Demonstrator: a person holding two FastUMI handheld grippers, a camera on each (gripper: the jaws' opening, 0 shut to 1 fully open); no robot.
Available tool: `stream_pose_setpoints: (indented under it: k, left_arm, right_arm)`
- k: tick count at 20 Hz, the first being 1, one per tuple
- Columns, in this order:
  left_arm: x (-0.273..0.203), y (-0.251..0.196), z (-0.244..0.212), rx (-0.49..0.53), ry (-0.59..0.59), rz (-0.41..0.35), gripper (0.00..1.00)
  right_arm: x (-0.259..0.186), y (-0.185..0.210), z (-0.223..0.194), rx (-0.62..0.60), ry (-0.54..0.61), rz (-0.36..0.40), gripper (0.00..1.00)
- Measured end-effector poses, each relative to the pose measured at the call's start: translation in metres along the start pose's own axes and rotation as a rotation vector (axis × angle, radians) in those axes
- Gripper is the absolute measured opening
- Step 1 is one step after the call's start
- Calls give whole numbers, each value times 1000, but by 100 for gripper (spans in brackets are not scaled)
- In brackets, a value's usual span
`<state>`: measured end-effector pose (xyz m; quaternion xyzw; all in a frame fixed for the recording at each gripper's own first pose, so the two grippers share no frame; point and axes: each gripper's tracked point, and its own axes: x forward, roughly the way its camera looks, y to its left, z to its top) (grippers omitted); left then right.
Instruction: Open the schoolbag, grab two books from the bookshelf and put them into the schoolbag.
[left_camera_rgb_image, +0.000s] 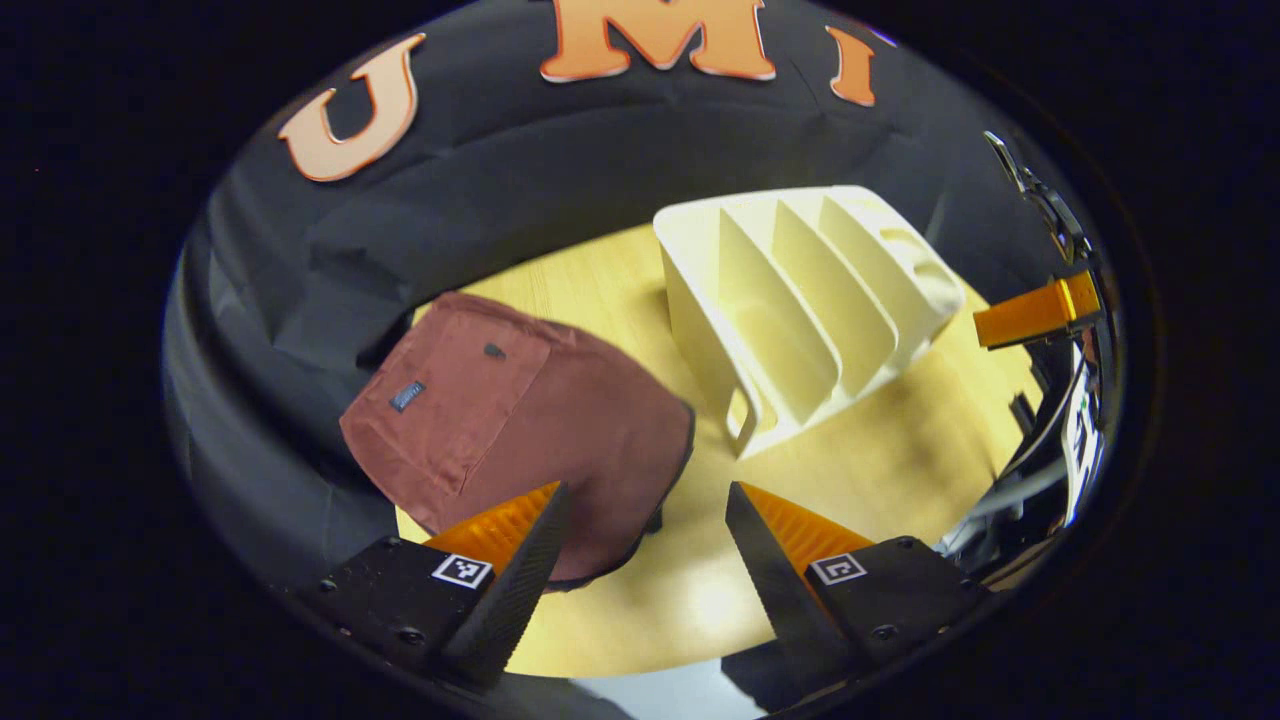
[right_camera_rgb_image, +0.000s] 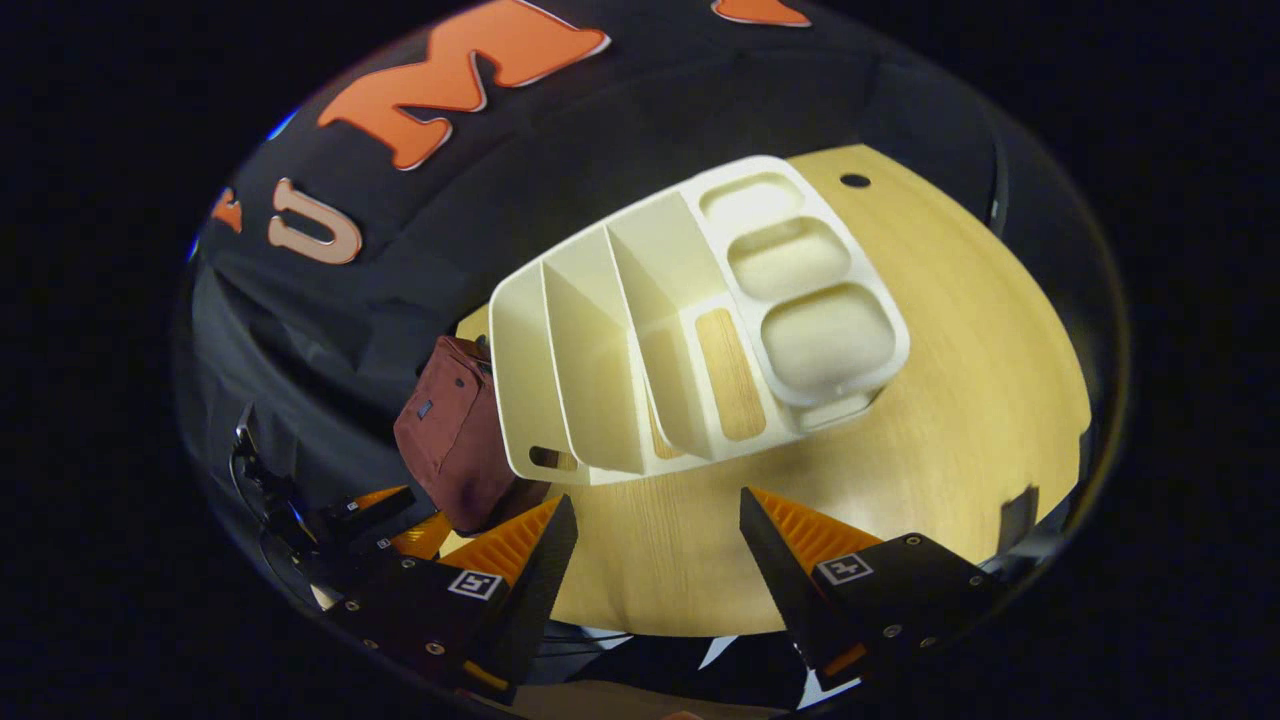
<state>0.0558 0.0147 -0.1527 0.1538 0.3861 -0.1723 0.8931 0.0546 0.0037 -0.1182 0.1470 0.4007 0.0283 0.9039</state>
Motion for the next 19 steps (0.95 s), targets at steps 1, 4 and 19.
stream_pose_setpoints:
  k: [1,4,19]
  left_arm:
    - [-6,-2,16,-28,-46,14,99]
    - [-12,1,54,-85,-218,59,99]
    - [-48,1,130,-161,-626,187,98]
  right_arm:
    - [-11,2,16,-38,-58,1,98]
    - [-53,7,64,-145,-269,-19,98]
    - [-109,-6,99,-276,-738,-132,97]
